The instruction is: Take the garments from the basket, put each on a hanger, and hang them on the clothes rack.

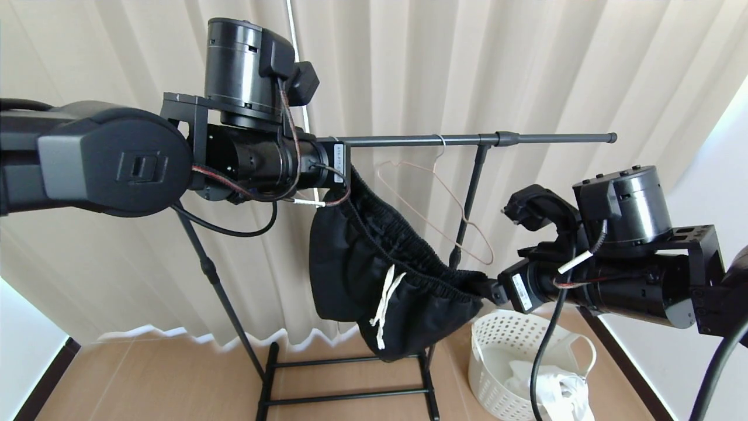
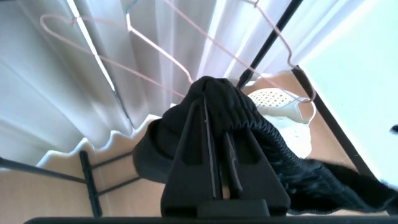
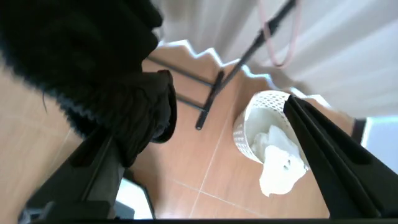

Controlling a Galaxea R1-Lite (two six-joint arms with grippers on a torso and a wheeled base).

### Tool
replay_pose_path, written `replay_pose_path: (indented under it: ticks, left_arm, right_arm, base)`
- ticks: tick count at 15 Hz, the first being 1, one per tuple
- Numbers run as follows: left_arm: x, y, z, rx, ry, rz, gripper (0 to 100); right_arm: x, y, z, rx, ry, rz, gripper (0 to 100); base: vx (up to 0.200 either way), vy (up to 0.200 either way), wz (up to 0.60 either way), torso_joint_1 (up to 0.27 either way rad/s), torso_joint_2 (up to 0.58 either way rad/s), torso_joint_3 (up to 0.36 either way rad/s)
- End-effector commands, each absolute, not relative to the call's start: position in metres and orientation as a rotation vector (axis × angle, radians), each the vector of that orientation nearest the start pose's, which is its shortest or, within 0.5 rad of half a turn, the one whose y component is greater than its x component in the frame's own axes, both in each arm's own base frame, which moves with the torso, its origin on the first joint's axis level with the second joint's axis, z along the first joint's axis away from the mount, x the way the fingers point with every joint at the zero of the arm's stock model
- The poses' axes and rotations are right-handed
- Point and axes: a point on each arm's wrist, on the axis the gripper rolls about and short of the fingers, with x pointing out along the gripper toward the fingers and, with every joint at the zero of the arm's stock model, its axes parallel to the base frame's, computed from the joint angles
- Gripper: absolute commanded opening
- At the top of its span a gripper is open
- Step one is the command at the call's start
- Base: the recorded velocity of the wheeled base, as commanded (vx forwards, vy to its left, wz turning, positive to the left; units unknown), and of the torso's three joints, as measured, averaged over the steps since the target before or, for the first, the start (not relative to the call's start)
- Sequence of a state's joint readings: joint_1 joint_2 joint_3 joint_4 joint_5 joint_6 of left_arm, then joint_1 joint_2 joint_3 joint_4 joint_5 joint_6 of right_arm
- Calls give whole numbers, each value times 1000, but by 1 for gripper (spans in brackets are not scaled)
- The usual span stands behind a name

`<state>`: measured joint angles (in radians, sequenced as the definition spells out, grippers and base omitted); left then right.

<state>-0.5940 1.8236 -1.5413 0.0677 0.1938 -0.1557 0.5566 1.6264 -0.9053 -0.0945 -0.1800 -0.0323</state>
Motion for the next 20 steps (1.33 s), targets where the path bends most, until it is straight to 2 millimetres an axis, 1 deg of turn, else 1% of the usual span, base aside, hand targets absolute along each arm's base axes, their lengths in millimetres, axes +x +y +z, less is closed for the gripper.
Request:
replay_pose_path:
  ticks: [1, 2, 3, 4, 5, 7, 9, 11, 12, 14, 16, 17, 18, 20]
  left_arm:
    - [299, -201, 287, -25, 331, -381, 0]
    - [299, -203, 291, -28, 318, -381, 0]
    - [299, -203, 292, -28, 311, -374, 0]
    - [298, -204, 297, -9, 289, -364, 0]
    - [298, -205, 298, 0, 284, -363, 0]
    - [293, -211, 296, 13, 288, -385, 0]
    - [295, -214, 293, 18, 293, -386, 0]
    - [299, -215, 289, 52, 294, -339, 0]
    - [301, -216, 285, 65, 297, -308, 0]
    - [298, -221, 284, 69, 301, -322, 0]
    - [294, -225, 286, 74, 296, -340, 0]
    - [294, -225, 286, 74, 296, -340, 0]
    - [292, -226, 286, 79, 293, -345, 0]
    - [286, -227, 288, 80, 292, -357, 0]
  right_arm:
    - [222, 136, 171, -312, 596, 509, 100]
    - [214, 134, 164, -348, 582, 617, 100]
    - [211, 133, 160, -363, 573, 656, 100]
    - [209, 134, 153, -390, 528, 736, 100]
    - [210, 135, 151, -381, 498, 761, 100]
    - [215, 142, 144, -351, 460, 799, 100]
    - [217, 152, 145, -255, 431, 822, 100]
    - [220, 155, 151, -173, 389, 812, 100]
    - [220, 156, 153, -150, 367, 810, 100]
    - [222, 157, 155, -140, 360, 810, 100]
    - [224, 168, 153, -93, 364, 828, 100]
    - [224, 168, 153, -93, 364, 828, 100]
    - [231, 174, 146, -73, 357, 823, 100]
    - [234, 177, 142, -73, 357, 822, 100]
  base:
    - [0, 0, 0, 0, 0, 0]
    - [0, 0, 0, 0, 0, 0]
    - [0, 0, 0, 0, 0, 0]
    - [0, 0, 0, 0, 0, 0]
    - [0, 0, 0, 0, 0, 0]
    - [0, 0, 0, 0, 0, 0]
    - [0, 0, 0, 0, 0, 0]
    - [0, 0, 0, 0, 0, 0]
    - [0, 0, 0, 0, 0, 0]
    - [0, 0, 0, 0, 0, 0]
    - [0, 0, 0, 0, 0, 0]
    - [0, 0, 0, 0, 0, 0]
    - [0, 0, 0, 0, 0, 0]
    - [0, 0, 0, 0, 0, 0]
